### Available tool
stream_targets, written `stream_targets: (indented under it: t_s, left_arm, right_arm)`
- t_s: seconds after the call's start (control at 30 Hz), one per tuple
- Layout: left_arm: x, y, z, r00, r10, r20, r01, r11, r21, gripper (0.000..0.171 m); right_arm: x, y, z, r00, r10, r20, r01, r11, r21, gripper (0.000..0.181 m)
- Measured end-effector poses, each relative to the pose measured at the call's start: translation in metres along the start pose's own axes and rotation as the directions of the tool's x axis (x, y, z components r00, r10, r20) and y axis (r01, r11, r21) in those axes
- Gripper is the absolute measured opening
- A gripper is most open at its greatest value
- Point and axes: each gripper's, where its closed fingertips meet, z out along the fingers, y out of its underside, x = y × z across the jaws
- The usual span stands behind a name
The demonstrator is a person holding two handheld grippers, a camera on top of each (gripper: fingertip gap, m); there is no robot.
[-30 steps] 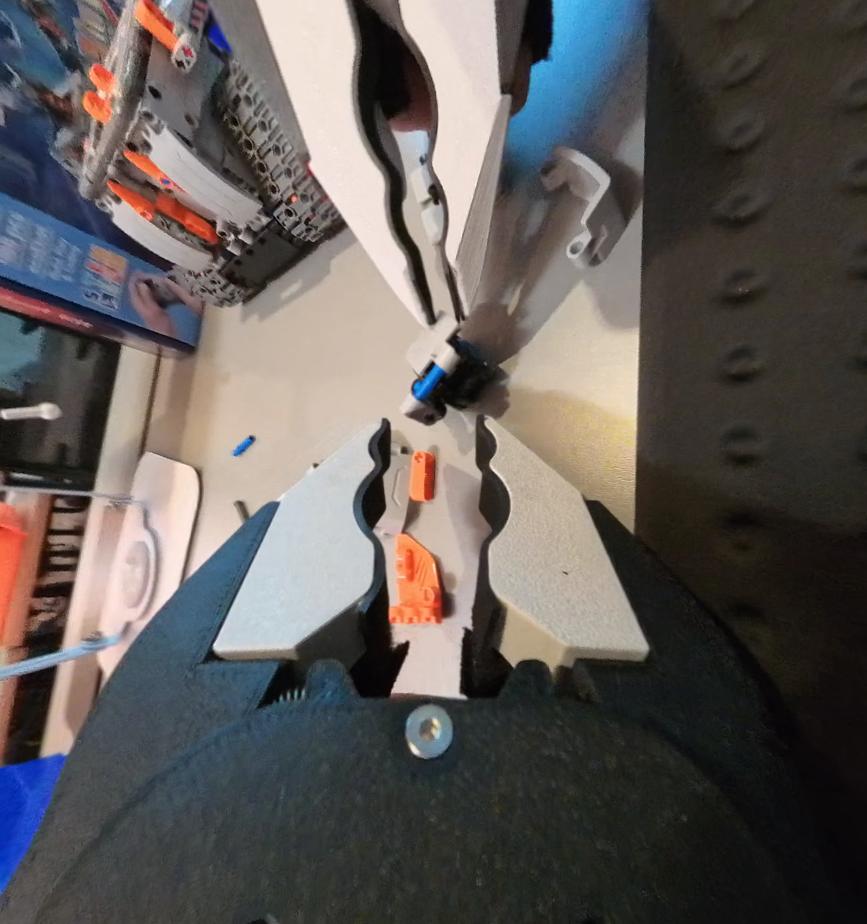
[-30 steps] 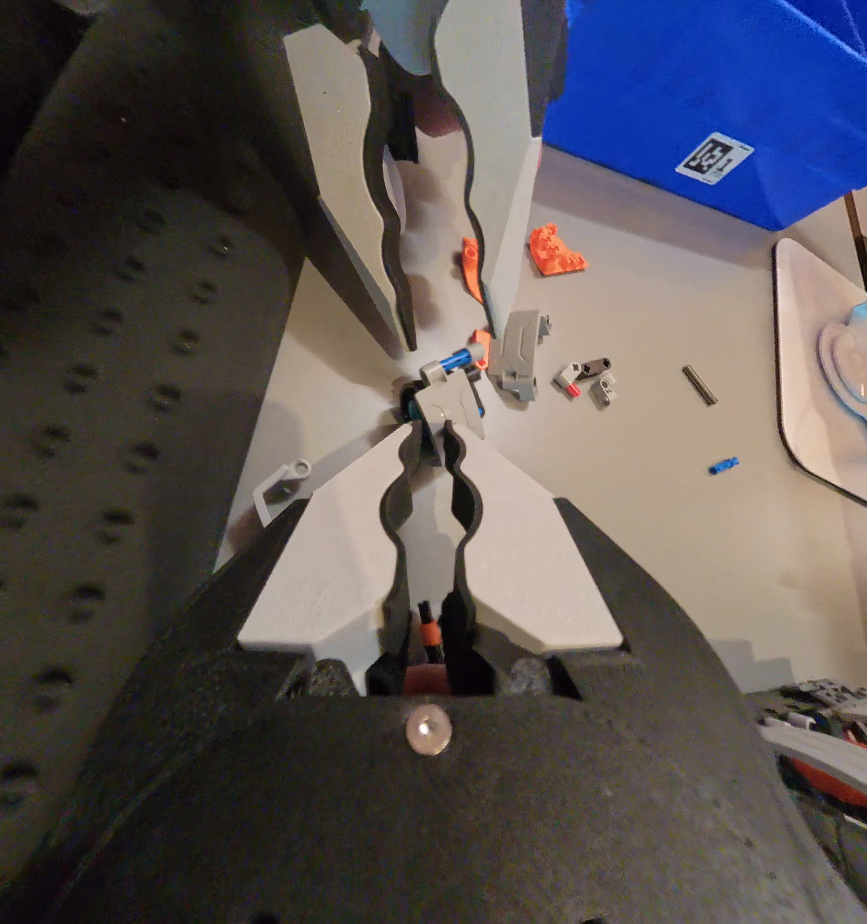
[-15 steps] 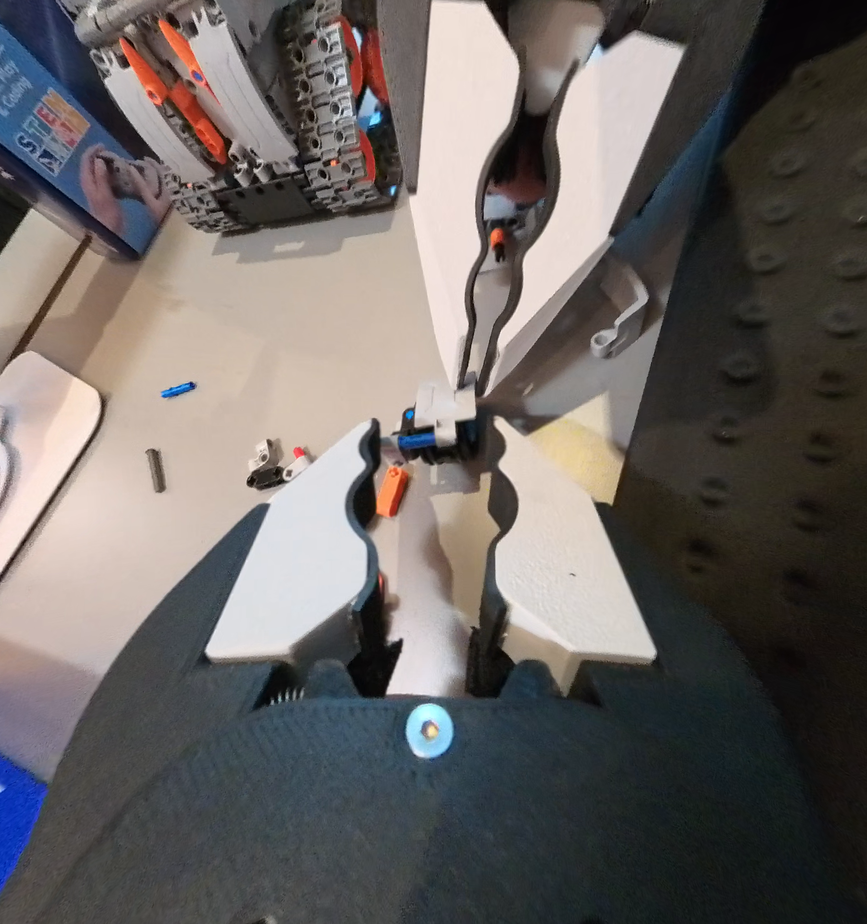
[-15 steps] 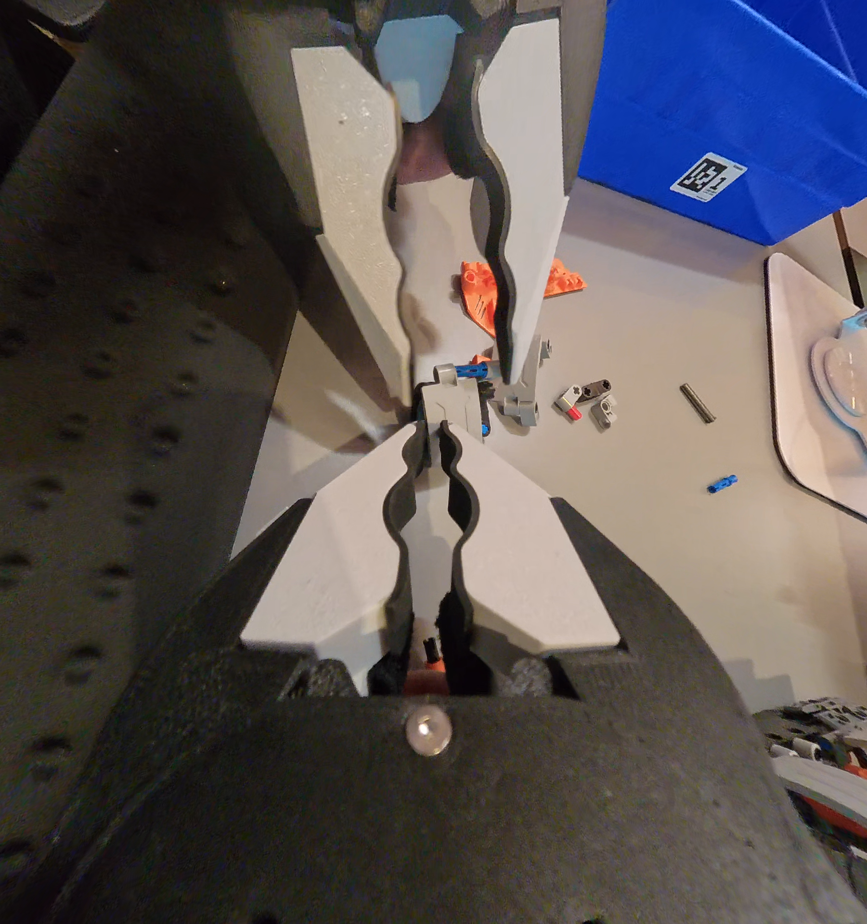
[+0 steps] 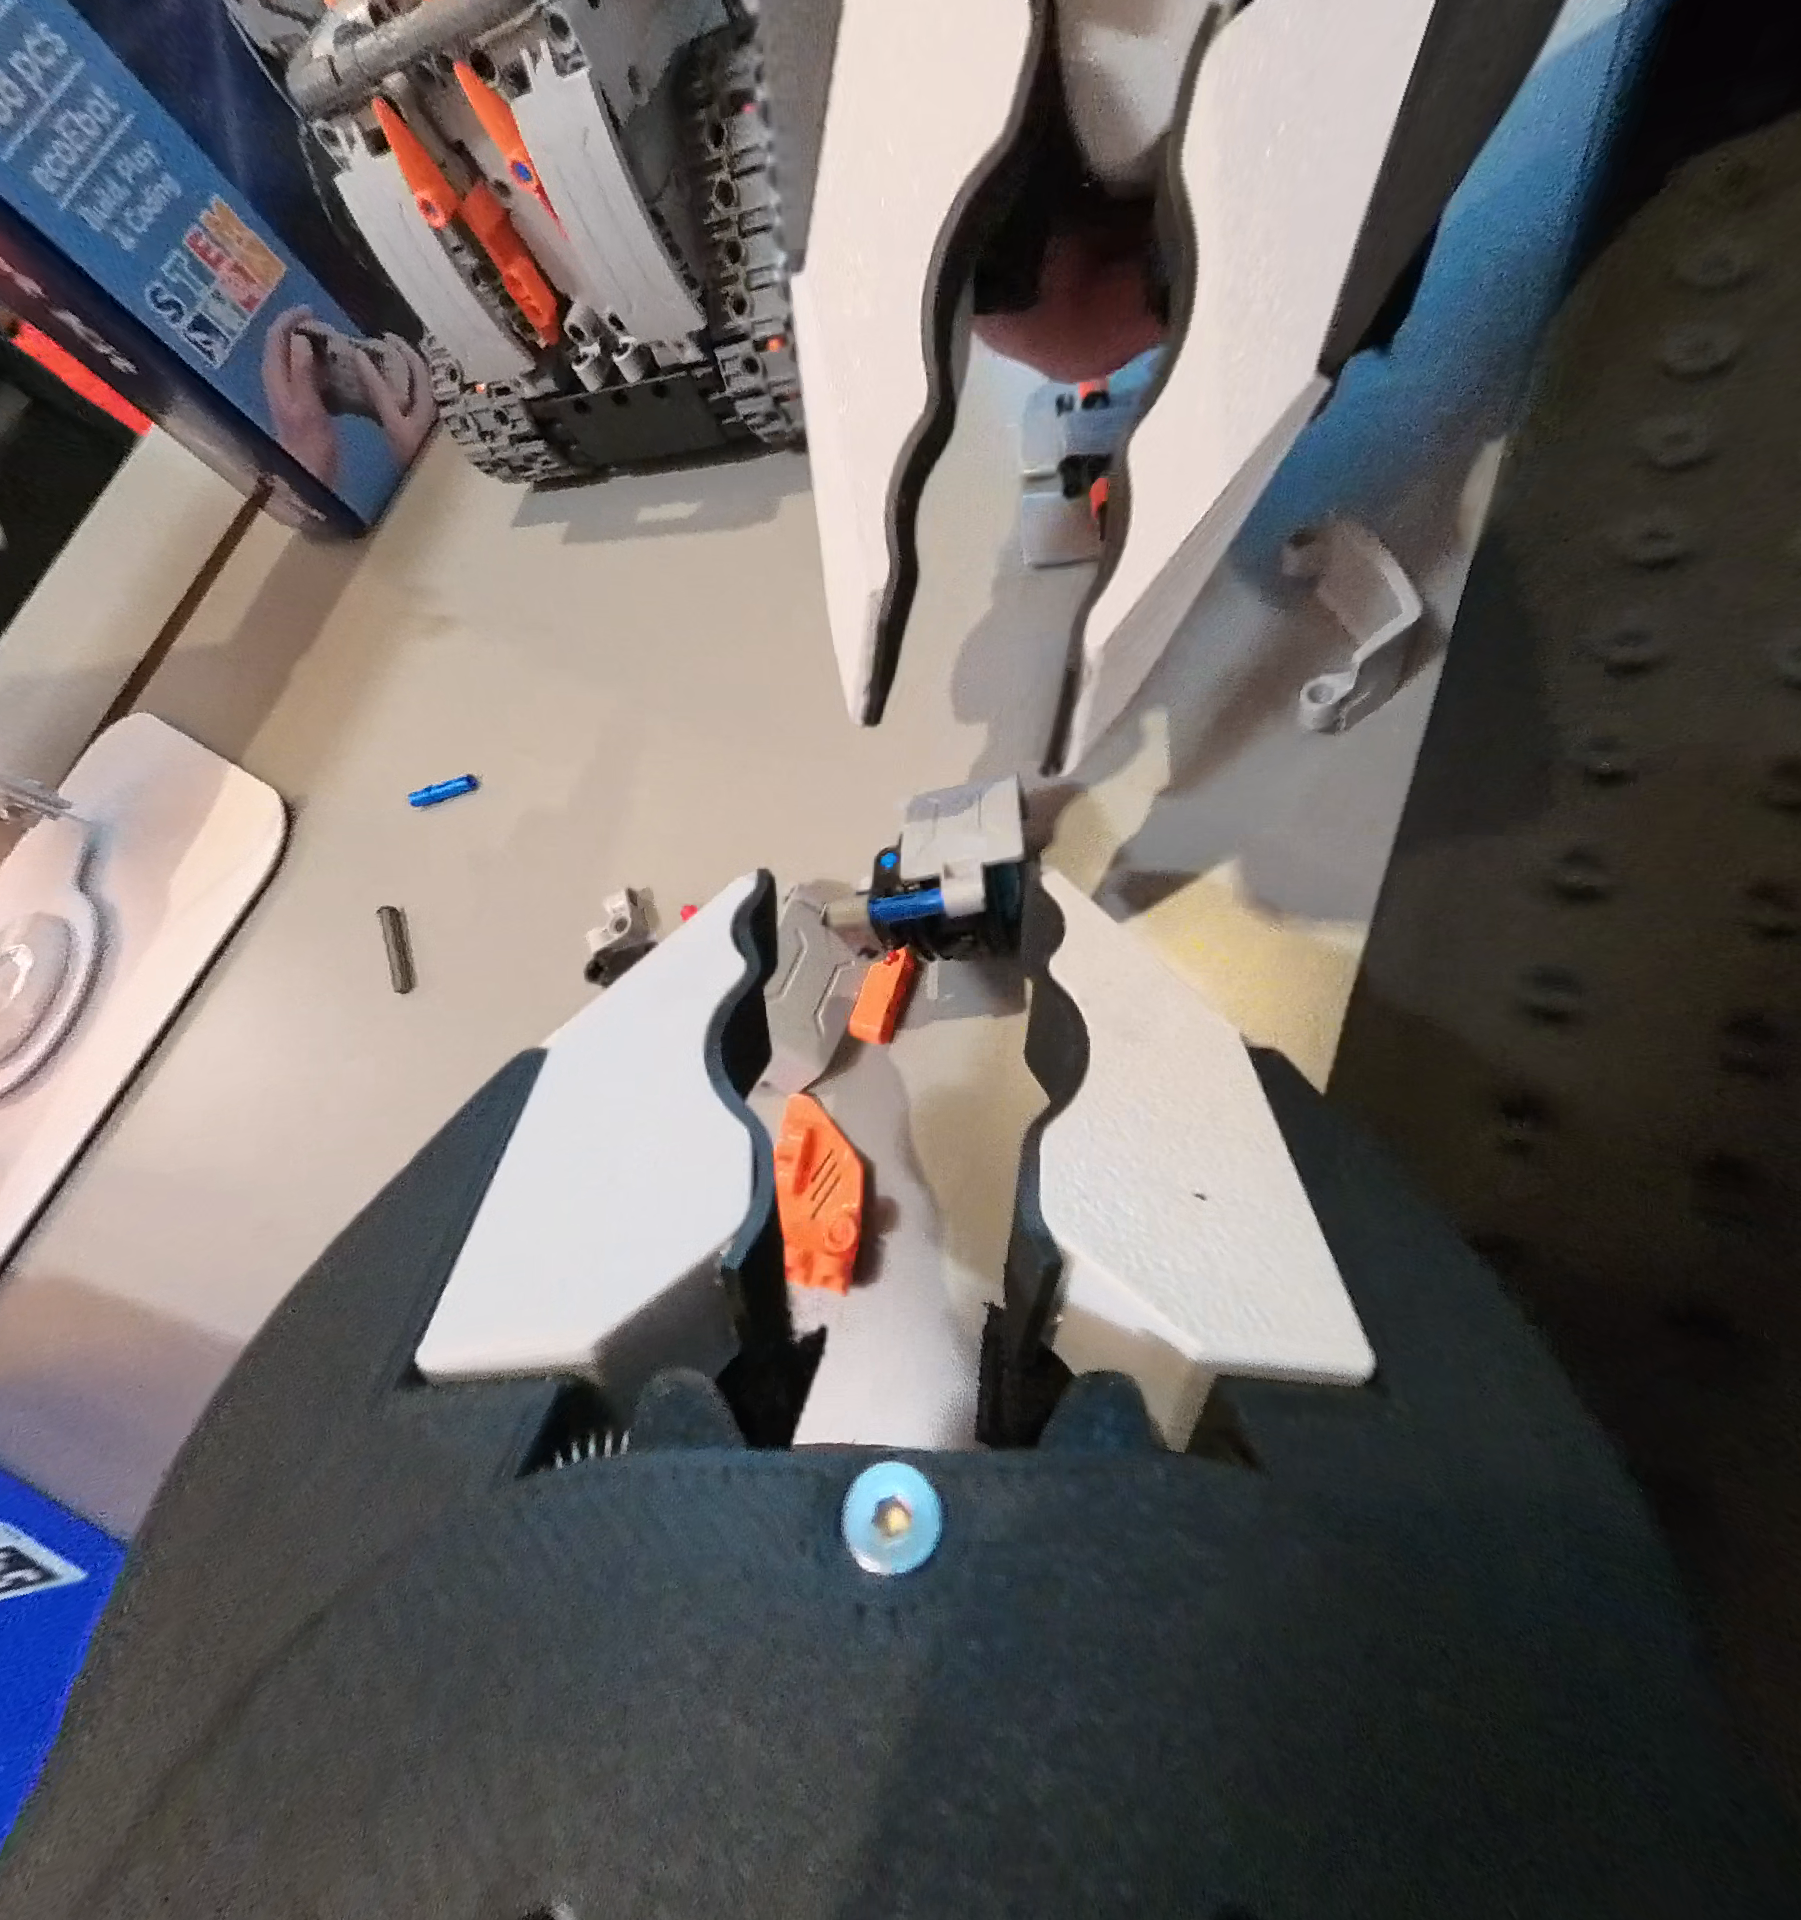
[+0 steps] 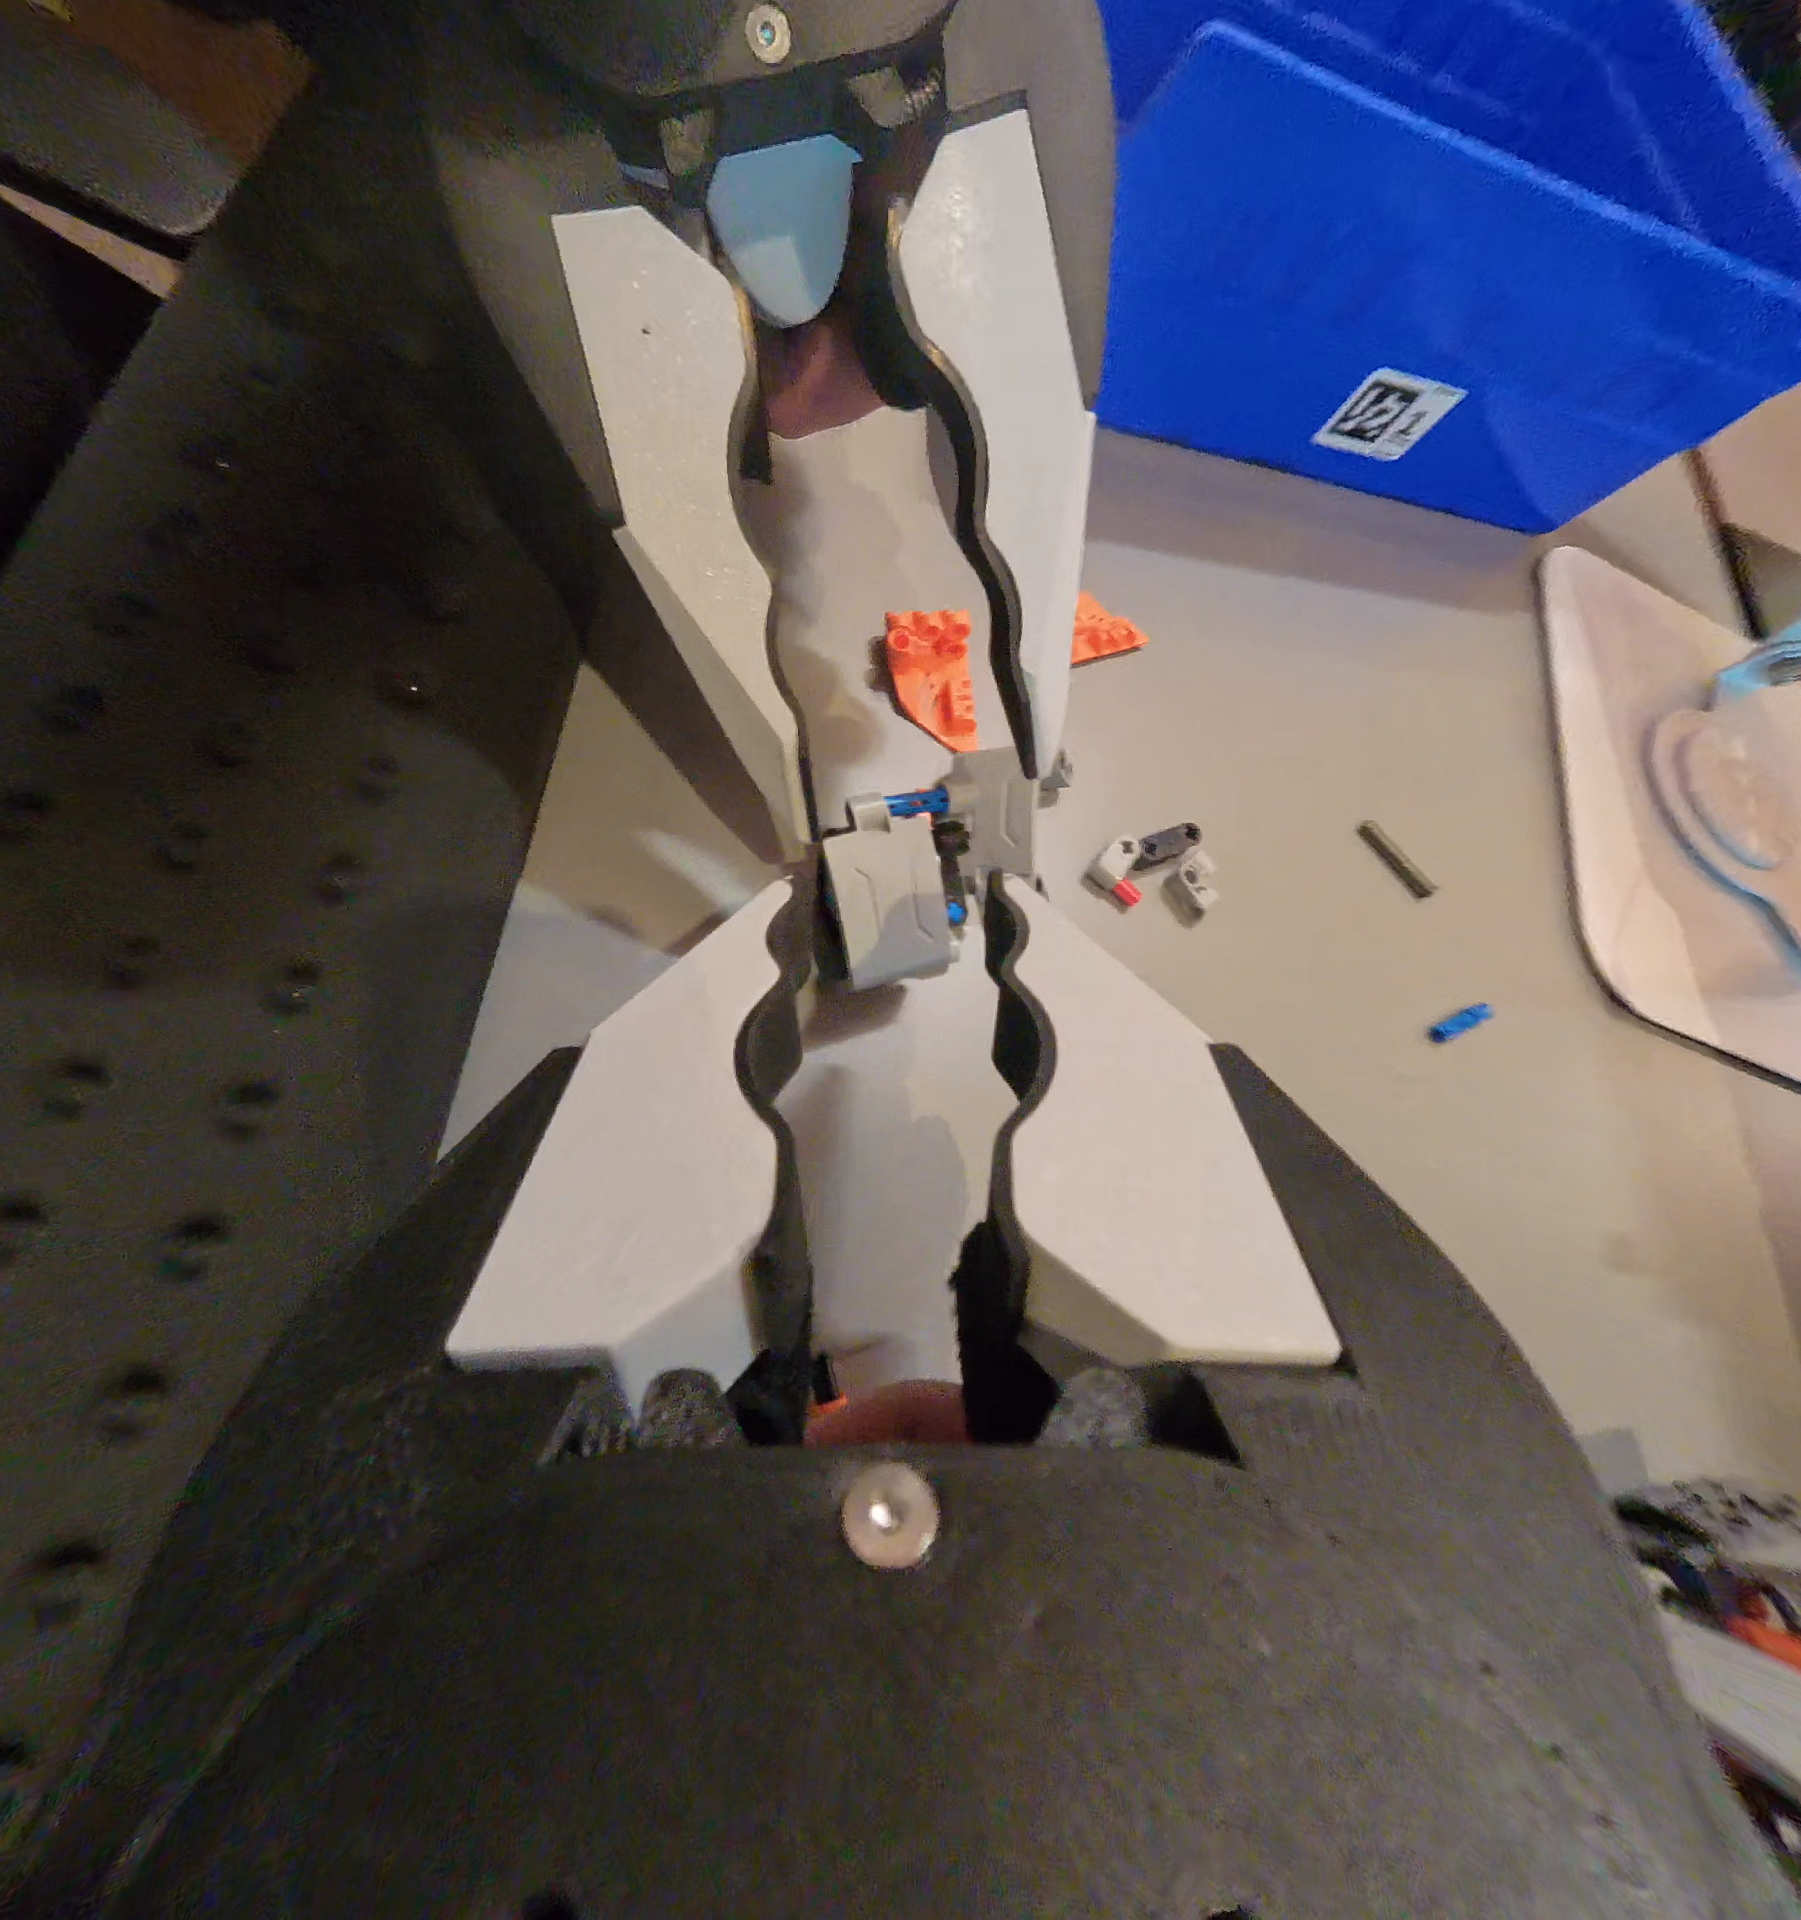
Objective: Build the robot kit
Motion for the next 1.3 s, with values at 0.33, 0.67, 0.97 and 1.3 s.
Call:
stream_targets:
  t_s: [0.33, 0.67, 0.97, 1.3]
  left_arm:
    - [0.000, 0.004, 0.006, 0.999, -0.027, -0.037, 0.027, 1.000, -0.011, 0.030]
    - [0.002, 0.005, 0.005, 0.997, -0.062, -0.050, 0.063, 0.998, 0.018, 0.030]
    - [0.008, -0.001, -0.001, 0.977, -0.071, -0.201, 0.083, 0.995, 0.053, 0.034]
    - [0.018, -0.001, 0.000, 0.943, -0.092, -0.321, 0.123, 0.989, 0.080, 0.018]
  right_arm:
    - [-0.002, 0.008, 0.024, 0.994, -0.022, 0.111, 0.028, 0.998, -0.049, 0.022]
    - [-0.003, 0.007, 0.024, 0.995, -0.019, 0.100, 0.023, 0.999, -0.039, 0.021]
    - [-0.013, 0.009, 0.016, 0.985, -0.073, 0.155, 0.069, 0.997, 0.029, 0.021]
    - [-0.023, 0.010, 0.009, 0.972, -0.105, 0.211, 0.093, 0.993, 0.067, 0.022]
